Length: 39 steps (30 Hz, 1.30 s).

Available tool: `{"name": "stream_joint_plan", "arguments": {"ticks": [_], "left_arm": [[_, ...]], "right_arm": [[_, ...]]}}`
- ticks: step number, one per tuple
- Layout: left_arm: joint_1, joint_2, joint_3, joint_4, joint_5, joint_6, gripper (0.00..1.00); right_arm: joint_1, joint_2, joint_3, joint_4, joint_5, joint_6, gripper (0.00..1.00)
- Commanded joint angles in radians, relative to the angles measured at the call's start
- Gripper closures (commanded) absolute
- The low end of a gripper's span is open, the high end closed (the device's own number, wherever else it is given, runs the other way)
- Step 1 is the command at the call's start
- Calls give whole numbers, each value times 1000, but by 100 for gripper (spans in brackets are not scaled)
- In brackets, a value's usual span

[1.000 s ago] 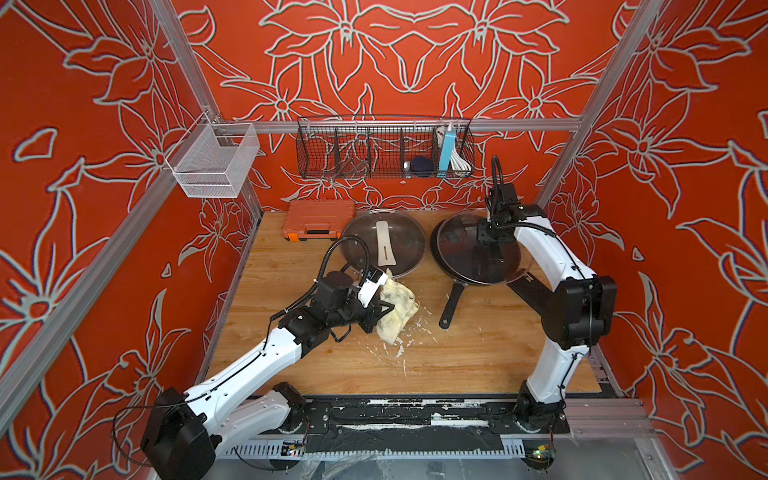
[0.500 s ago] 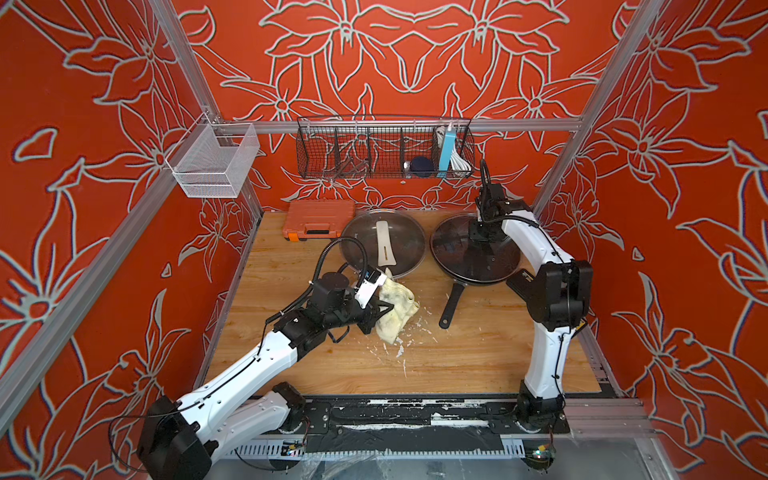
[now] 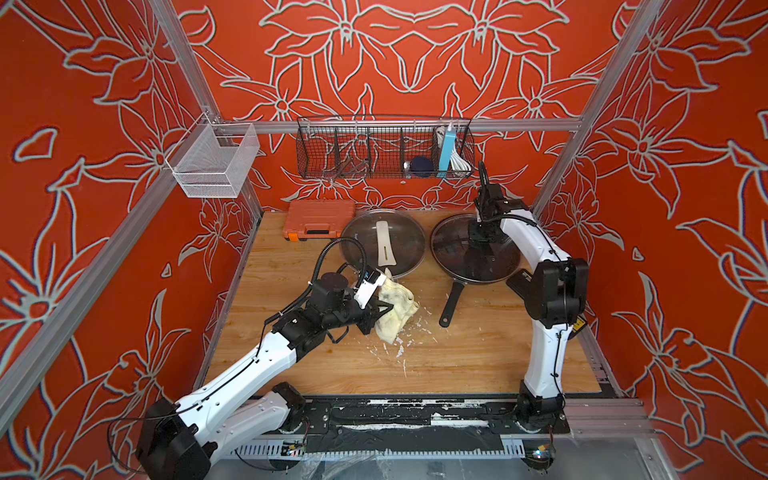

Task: Wipe the pot lid with a cloth
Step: Place the pot lid on the cooking pot.

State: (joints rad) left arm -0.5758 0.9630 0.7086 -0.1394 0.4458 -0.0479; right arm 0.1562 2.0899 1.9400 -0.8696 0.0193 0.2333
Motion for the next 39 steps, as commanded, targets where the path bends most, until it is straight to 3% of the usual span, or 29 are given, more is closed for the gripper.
{"name": "stream_joint_plan", "arguments": {"ticks": [1, 23, 33, 39], "left_arm": [[1, -17, 5, 2, -2, 17, 100], [2, -12, 2, 11, 3, 14, 100], [2, -9, 5, 14, 5, 13, 100], [2, -6, 10, 9, 6, 11, 100]], "right_arm": [[-6, 6, 49, 79, -11, 3, 100], [-23, 2, 30, 134, -102, 32, 100], [-21, 23, 62, 24, 70, -26, 100], [-20, 58, 74, 30, 3, -13, 100]]}}
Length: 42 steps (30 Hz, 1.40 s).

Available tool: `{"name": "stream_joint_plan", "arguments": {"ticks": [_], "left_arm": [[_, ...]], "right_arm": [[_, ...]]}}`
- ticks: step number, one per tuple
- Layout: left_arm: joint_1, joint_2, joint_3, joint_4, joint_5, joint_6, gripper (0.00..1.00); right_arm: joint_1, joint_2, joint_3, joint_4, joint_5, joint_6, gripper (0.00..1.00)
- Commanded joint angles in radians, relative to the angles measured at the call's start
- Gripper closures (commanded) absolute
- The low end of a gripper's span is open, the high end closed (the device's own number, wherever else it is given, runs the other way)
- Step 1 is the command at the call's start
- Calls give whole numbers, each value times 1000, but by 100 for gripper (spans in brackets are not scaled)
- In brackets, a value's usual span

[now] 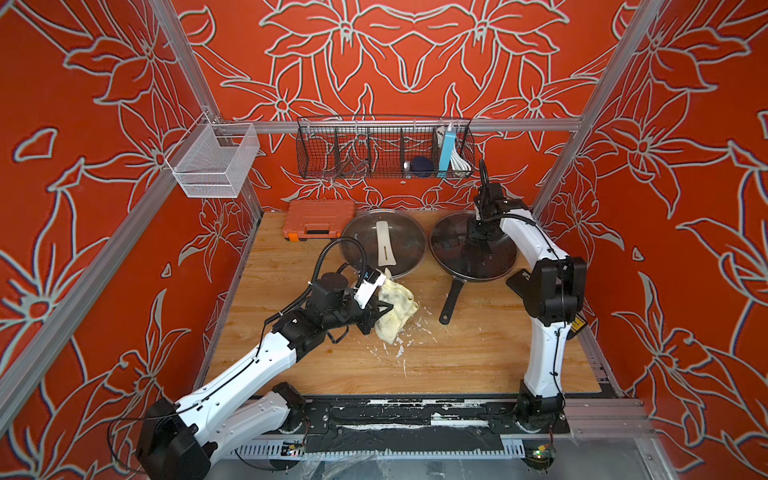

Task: Wipe the pot lid with a cloth
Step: Place the pot lid on the cooking pot, then adjust the cleaning item.

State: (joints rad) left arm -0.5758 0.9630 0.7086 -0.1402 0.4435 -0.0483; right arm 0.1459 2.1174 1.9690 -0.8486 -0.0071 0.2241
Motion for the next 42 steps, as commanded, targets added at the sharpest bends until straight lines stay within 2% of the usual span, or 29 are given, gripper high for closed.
{"name": "stream_joint_plan", "arguments": {"ticks": [1, 3, 9, 15, 19, 23, 28, 35, 38, 42], "left_arm": [[2, -8, 11, 8, 5, 10, 100], [2, -15, 10, 3, -6, 6, 100], [2, -29, 12, 3, -35, -20, 100], [2, -18, 25, -4, -40, -54, 100], [5, -9, 38, -7, -62, -92, 100], [28, 45, 83, -8, -16, -167, 100], [49, 131, 133, 80, 132, -239, 100], [102, 275, 282, 141, 285, -351, 100], [114, 342, 368, 115, 357, -391, 100], [114, 415, 424, 151, 467, -382, 100]], "right_arm": [[-9, 35, 48, 6, 20, 1, 100], [-8, 29, 45, 9, 13, 5, 93], [-8, -66, -7, 74, 10, 14, 60], [-8, -173, -118, 165, -48, 0, 36], [-8, -277, -247, 243, -60, -1, 31], [-7, -443, -434, 338, -102, 16, 30], [-8, -648, -646, 458, -333, 58, 30], [-5, -853, -848, 680, -778, 194, 27], [9, -915, -902, 763, -884, 271, 20], [60, -963, -950, 912, -962, 399, 11]]}}
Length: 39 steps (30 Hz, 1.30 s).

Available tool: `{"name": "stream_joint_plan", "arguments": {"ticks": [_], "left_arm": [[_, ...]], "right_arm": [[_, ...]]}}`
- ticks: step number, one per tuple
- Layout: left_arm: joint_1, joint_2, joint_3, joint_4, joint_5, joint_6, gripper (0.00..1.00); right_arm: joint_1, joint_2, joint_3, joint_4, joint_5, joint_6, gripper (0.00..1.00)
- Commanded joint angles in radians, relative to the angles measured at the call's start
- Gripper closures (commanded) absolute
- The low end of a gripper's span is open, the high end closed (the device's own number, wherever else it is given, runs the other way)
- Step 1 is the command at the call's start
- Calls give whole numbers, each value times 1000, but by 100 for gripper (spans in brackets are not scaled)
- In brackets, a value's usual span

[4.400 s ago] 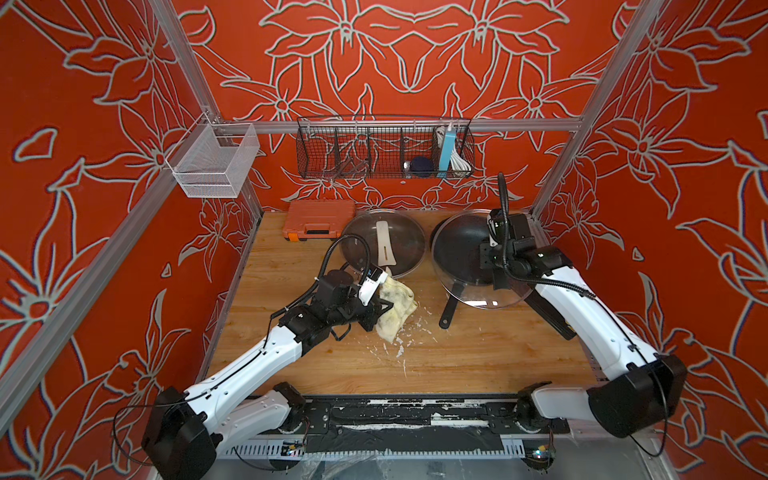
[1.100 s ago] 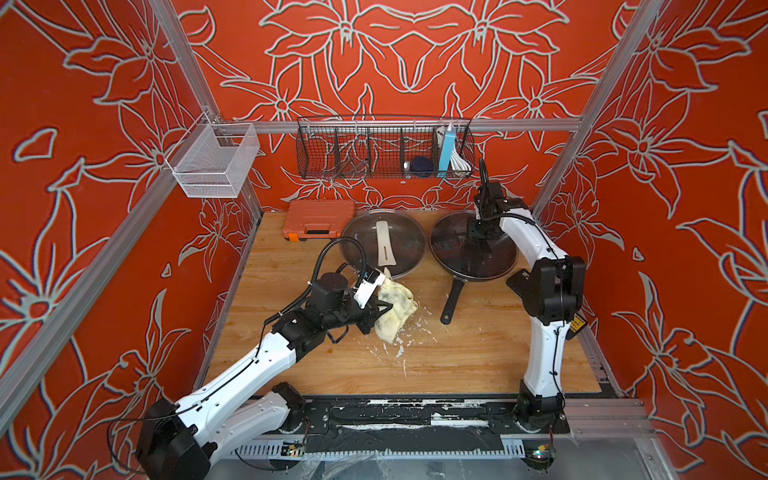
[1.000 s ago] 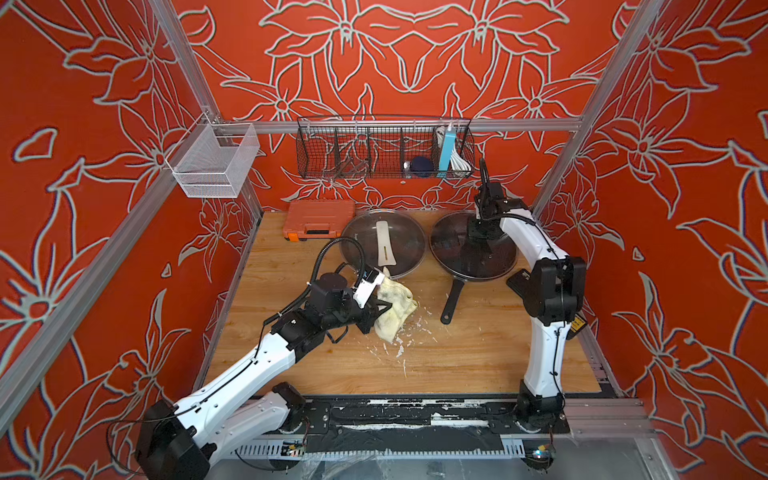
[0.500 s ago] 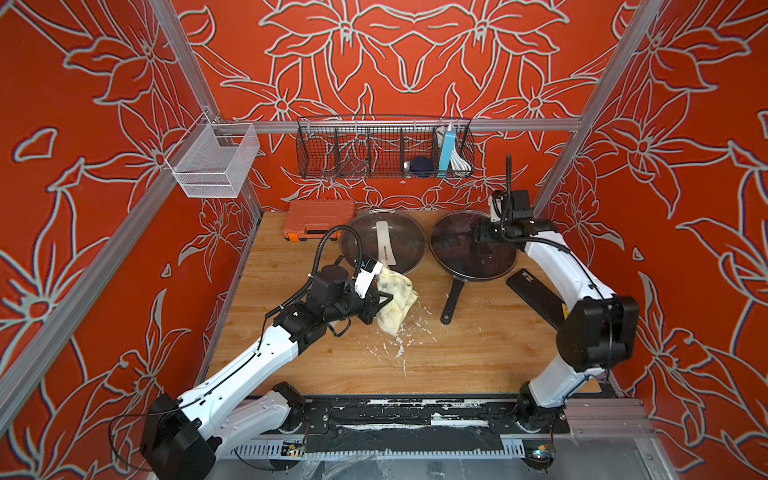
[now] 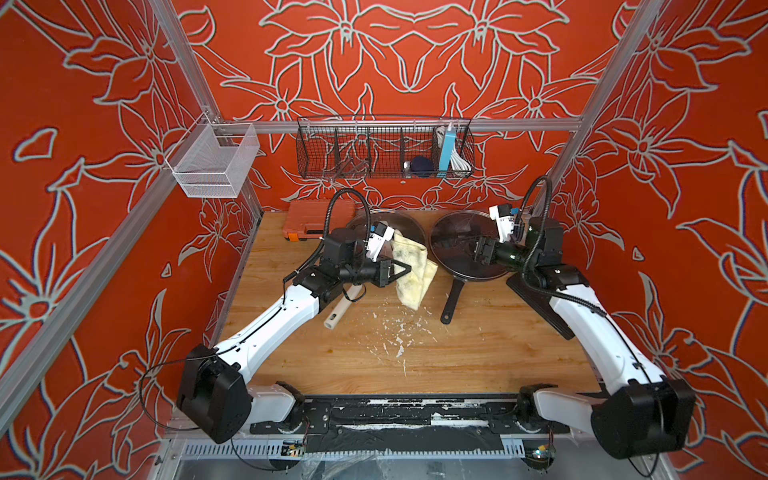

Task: Wipe the pot lid with a cloth
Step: Adjust the cleaning item.

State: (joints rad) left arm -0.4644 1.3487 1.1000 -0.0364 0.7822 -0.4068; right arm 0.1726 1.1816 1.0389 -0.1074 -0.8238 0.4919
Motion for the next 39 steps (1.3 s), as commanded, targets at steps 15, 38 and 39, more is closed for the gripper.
{"name": "stream_joint_plan", "arguments": {"ticks": [15, 38, 39], "left_arm": [[-43, 131, 152, 171, 271, -58, 100], [-100, 117, 53, 166, 194, -51, 100], [-100, 111, 56, 162, 186, -43, 100]], "right_arm": [[242, 52, 24, 304, -166, 285, 25], [240, 35, 39, 328, -130, 328, 70], [240, 33, 32, 330, -140, 329, 57]]}}
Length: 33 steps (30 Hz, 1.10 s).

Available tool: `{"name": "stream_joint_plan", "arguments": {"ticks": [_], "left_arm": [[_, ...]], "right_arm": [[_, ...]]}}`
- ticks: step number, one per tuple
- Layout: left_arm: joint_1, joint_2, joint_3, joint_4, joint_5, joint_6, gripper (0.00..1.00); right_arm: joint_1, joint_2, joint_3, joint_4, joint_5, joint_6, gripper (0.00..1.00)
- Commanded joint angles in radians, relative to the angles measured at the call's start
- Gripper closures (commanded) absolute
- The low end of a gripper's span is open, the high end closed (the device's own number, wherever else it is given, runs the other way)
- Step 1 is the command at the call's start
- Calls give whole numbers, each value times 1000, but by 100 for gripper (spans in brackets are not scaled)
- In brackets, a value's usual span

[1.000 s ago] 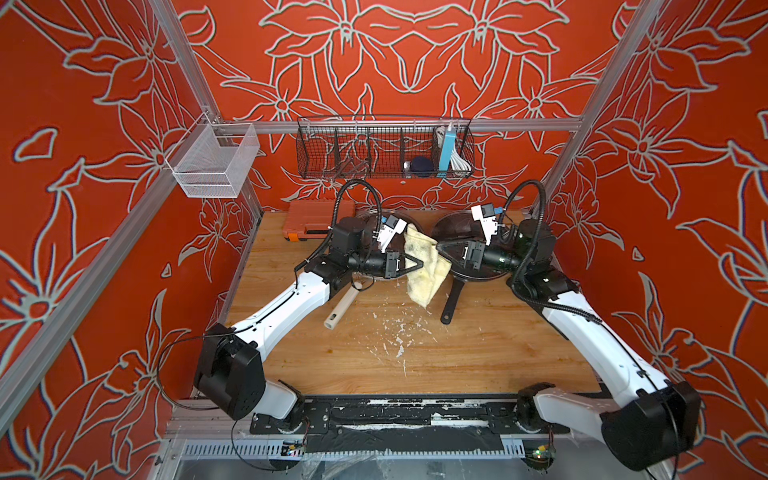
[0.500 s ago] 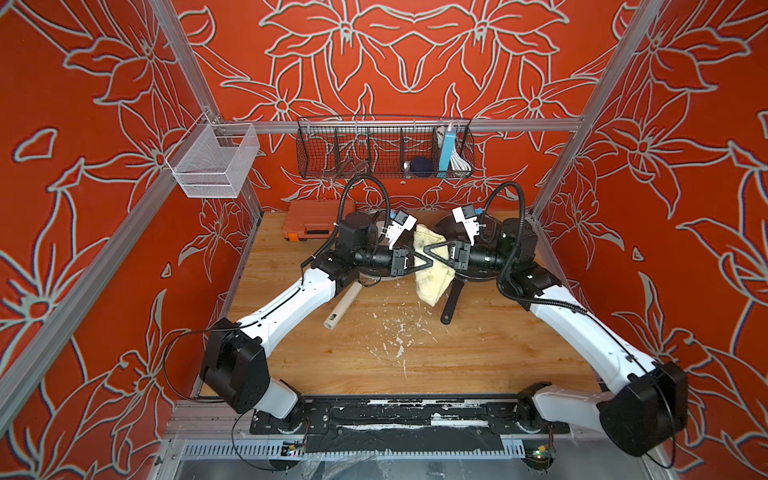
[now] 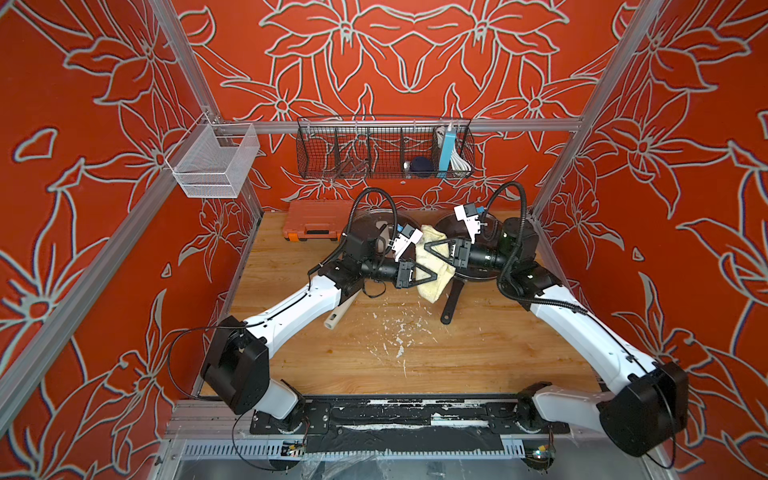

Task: Wipe the pot lid with a cloth
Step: Adjust the cleaning item.

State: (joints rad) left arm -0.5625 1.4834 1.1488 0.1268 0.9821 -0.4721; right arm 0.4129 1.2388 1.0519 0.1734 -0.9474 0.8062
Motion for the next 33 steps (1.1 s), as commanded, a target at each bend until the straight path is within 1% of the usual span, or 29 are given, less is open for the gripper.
{"name": "stream_joint_plan", "arguments": {"ticks": [1, 2, 5, 8, 11, 12, 16, 17, 18, 20, 21, 23, 26, 27, 28, 29, 30, 31, 33], "left_arm": [[-3, -26, 13, -5, -17, 31, 100], [-2, -30, 21, -9, -21, 39, 100], [-1, -29, 48, -27, -21, 55, 100], [-1, -23, 62, -32, -22, 57, 100], [-1, -21, 71, -28, -26, 54, 100], [-1, -21, 74, -31, -28, 54, 100], [4, -37, 65, -39, -64, 60, 100], [7, -41, 60, -43, -76, 63, 100], [10, -45, 58, -49, -95, 63, 100], [14, -50, 56, -58, -122, 65, 100], [16, -52, 55, -57, -123, 64, 100], [19, -53, 57, -53, -125, 61, 100], [22, -53, 59, -44, -128, 52, 100], [22, -55, 58, -40, -124, 51, 100], [23, -54, 58, -39, -117, 51, 100], [23, -53, 58, -42, -111, 50, 100], [23, -51, 58, -49, -112, 50, 100], [23, -54, 56, -60, -121, 53, 96], [23, -63, 48, -92, -148, 69, 74]], "right_arm": [[0, -27, 6, 49, -25, 15, 48], [0, -31, -10, 51, -28, 20, 42], [1, -36, -46, 65, -55, 40, 36], [3, -37, -64, 70, -68, 50, 35], [3, -37, -63, 24, -65, 15, 36], [3, -38, -63, 17, -63, 10, 39], [1, -41, -53, 2, -60, 6, 64], [1, -41, -50, 0, -61, 9, 67], [1, -42, -47, 1, -63, 11, 66], [1, -42, -44, 3, -67, 17, 48], [1, -42, -44, 3, -69, 18, 45], [1, -41, -49, 11, -80, 23, 46], [1, -32, -55, 13, -82, 27, 56], [1, -29, -56, 20, -83, 30, 66], [1, -27, -55, 25, -79, 34, 82], [1, -26, -53, 29, -76, 36, 95], [1, -27, -51, 35, -72, 33, 100], [0, -29, -48, 33, -63, 28, 100], [-3, -43, -46, 16, -15, 8, 100]]}}
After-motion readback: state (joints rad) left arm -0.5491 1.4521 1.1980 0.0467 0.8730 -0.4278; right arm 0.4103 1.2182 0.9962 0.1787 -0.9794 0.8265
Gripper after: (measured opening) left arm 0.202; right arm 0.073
